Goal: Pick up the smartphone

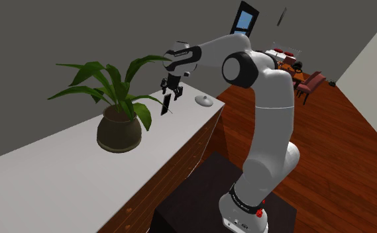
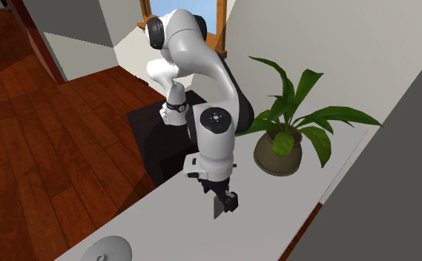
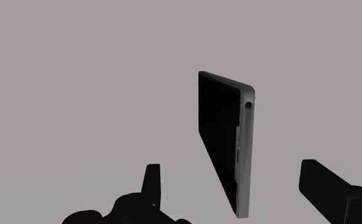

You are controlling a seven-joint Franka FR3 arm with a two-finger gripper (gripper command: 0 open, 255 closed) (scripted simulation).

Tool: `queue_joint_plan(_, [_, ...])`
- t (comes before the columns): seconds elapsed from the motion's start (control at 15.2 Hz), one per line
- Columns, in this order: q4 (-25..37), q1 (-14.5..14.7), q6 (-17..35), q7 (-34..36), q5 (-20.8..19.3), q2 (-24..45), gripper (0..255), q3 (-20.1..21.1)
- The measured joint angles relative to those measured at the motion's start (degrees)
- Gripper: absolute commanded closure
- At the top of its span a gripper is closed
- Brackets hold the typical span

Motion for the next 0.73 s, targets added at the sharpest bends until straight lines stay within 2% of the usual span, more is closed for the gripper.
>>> queue_joint_plan(0.07, [-0.19, -0.08, 0.35, -0.12, 0.04, 0.16, 255, 0.00])
queue_joint_plan(0.73, [-0.38, -0.14, 0.69, -0.20, 0.06, 0.28, 255, -0.03])
